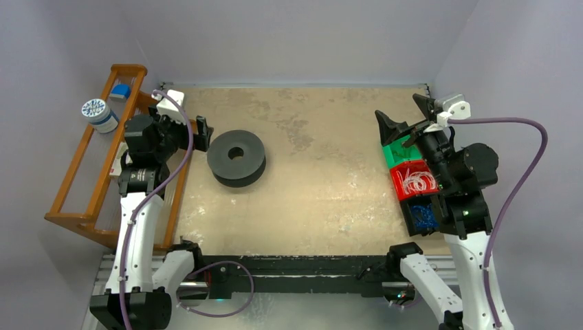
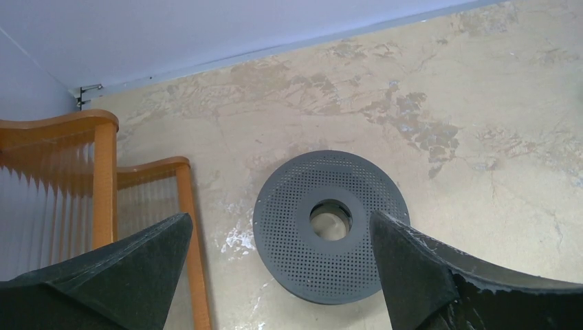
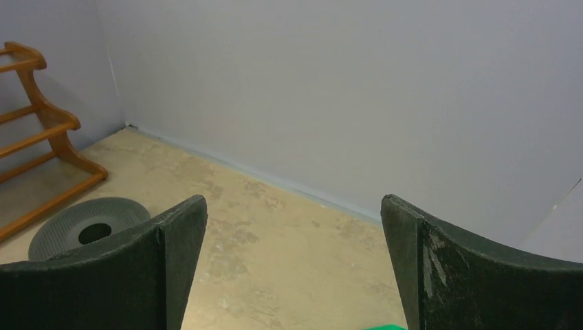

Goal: Wrap the cables
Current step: Pick up the cable from the storage box.

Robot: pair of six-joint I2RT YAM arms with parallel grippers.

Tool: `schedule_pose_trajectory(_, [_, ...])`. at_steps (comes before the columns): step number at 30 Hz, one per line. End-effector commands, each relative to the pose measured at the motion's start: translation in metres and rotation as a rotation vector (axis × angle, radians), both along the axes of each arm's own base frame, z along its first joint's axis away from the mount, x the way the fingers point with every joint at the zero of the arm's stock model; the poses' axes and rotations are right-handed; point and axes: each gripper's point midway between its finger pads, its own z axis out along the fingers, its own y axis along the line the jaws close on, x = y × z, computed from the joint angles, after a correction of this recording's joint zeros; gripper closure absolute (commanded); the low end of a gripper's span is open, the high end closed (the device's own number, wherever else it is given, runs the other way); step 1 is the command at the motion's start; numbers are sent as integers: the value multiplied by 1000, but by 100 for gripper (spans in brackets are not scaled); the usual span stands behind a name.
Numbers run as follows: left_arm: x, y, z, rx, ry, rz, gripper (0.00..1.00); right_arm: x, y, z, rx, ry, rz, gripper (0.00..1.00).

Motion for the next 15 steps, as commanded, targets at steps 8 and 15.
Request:
schedule_pose_trajectory(8, [-1, -6, 3, -8, -34, -58, 1, -1, 13, 1, -72, -73, 72, 1])
schedule_pose_trajectory(15, [5, -2, -5, -2, -30, -39, 1, 5, 15, -9, -95, -63, 80, 1])
